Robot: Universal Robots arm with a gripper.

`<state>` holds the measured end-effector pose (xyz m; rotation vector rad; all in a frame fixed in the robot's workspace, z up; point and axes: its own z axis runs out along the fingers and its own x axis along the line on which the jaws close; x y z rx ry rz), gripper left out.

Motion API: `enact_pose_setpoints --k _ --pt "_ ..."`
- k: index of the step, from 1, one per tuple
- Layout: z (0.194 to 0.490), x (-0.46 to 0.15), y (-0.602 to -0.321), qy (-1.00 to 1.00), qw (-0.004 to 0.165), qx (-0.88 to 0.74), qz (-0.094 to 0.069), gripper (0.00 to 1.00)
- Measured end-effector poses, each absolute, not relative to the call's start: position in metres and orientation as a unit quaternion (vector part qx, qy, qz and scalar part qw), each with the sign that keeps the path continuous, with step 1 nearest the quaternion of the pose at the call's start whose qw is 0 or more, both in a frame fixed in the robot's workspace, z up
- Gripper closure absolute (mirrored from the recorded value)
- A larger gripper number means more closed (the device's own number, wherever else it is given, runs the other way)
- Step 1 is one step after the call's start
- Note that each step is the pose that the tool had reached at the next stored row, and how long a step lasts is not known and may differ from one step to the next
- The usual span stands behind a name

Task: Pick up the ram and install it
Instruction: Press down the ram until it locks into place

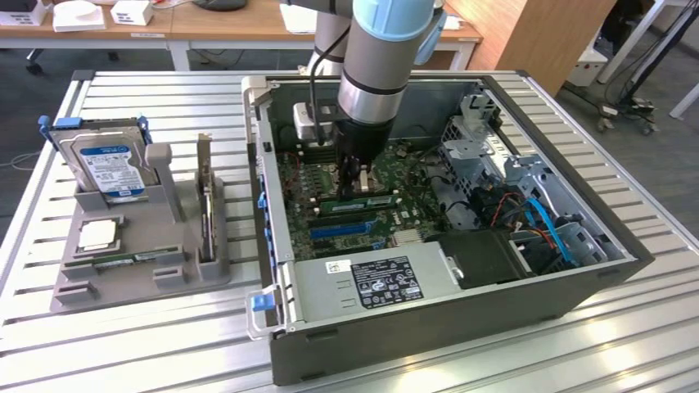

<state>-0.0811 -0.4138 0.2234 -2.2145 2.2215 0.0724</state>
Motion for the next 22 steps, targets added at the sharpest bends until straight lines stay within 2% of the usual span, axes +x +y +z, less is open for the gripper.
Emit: enact_pose_setpoints --k 16,22 --pt "0.223 -0.081 -0.414 0.708 0.002 -0.706 0.023 0.9" --pt "0.233 -0.081 -0.414 0.708 0.002 -0.706 0.023 0.9"
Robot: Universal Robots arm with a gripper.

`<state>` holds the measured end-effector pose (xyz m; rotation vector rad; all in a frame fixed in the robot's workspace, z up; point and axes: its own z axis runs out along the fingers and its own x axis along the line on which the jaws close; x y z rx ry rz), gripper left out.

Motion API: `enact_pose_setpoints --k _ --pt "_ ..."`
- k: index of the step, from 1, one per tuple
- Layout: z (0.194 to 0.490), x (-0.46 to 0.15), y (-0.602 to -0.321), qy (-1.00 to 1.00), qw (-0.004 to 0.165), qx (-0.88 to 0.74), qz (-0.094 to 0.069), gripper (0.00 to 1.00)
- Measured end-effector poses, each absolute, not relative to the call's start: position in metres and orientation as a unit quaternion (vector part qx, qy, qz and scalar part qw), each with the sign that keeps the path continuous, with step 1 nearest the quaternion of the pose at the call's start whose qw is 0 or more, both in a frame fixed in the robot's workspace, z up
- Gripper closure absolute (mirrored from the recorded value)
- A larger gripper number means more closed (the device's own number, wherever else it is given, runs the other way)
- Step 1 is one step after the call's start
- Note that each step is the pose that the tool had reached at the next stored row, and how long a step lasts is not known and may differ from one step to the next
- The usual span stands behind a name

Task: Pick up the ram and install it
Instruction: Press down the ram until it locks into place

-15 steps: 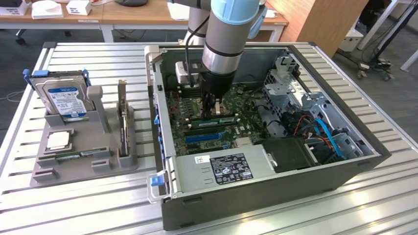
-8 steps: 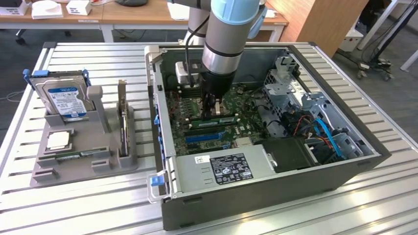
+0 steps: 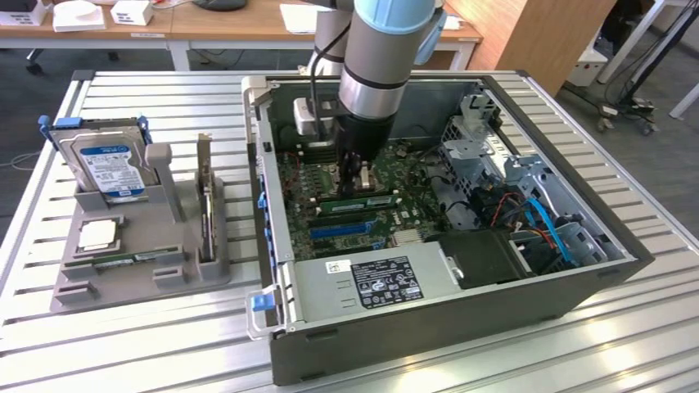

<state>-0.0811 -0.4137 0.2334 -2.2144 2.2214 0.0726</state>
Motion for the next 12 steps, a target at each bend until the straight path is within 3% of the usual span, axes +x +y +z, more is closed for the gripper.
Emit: enact_pose_setpoints --k 12 --pt "0.256 -0.081 -0.414 0.708 0.002 -0.706 0.023 0.9"
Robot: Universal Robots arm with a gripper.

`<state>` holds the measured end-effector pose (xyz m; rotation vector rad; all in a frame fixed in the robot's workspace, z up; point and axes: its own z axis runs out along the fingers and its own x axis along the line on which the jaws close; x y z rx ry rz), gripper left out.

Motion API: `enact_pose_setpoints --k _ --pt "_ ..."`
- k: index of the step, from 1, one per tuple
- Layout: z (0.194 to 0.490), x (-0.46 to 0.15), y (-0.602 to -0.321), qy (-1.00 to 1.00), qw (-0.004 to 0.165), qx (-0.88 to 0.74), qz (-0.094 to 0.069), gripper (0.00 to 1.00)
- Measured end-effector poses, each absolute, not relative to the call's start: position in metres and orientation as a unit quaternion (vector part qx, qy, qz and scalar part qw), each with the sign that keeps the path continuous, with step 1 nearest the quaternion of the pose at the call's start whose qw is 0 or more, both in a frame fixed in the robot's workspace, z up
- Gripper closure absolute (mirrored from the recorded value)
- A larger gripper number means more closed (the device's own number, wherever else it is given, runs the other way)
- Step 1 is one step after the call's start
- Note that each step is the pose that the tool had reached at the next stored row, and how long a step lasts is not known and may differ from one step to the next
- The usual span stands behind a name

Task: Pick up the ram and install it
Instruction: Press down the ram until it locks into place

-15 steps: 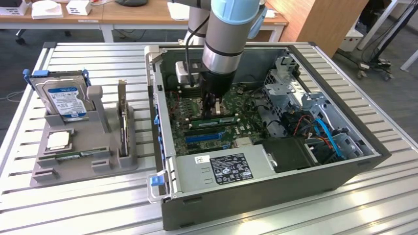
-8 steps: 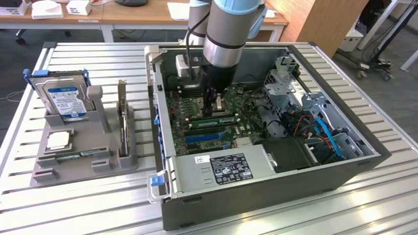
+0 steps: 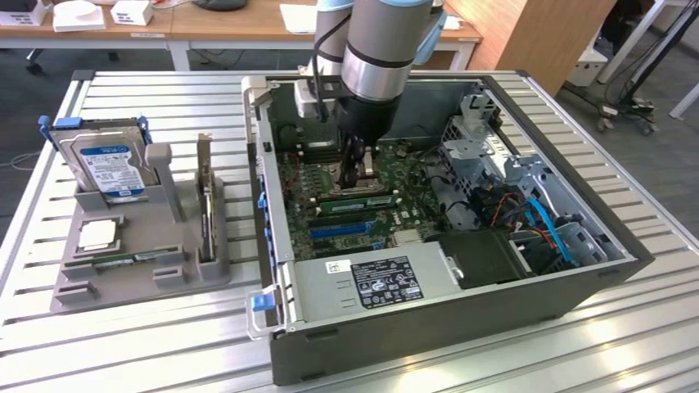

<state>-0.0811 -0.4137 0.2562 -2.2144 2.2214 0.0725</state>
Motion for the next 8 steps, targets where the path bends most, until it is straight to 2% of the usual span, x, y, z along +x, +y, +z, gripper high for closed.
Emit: enact_pose_setpoints --k 8 --pt "0.2563 -0.0759 -0.4137 0.708 0.002 -0.706 0.023 0.9"
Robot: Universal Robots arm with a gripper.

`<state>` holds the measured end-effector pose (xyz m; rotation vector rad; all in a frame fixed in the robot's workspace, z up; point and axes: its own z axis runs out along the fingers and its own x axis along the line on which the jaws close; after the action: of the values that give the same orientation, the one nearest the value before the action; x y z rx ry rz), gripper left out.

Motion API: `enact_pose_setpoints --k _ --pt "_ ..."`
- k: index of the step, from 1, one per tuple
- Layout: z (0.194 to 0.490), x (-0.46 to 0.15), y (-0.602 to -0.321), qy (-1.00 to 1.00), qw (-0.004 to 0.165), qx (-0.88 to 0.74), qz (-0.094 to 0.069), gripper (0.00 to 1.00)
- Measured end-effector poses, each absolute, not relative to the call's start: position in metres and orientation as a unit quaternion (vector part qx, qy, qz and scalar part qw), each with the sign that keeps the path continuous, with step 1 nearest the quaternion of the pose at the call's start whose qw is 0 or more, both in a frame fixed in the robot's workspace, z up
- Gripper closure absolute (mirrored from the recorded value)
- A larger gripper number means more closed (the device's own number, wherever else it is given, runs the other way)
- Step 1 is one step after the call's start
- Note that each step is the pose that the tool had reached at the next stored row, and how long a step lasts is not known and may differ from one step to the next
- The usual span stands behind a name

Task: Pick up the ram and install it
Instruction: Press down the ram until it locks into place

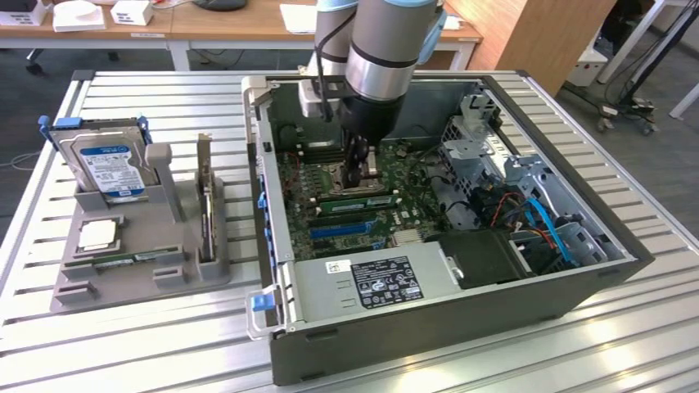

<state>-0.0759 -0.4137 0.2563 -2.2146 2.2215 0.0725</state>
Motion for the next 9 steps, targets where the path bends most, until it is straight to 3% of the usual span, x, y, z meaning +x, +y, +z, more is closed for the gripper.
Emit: enact_pose_setpoints --k 9 --pt "0.256 -0.056 -0.414 0.708 0.002 -0.706 0.023 0.9"
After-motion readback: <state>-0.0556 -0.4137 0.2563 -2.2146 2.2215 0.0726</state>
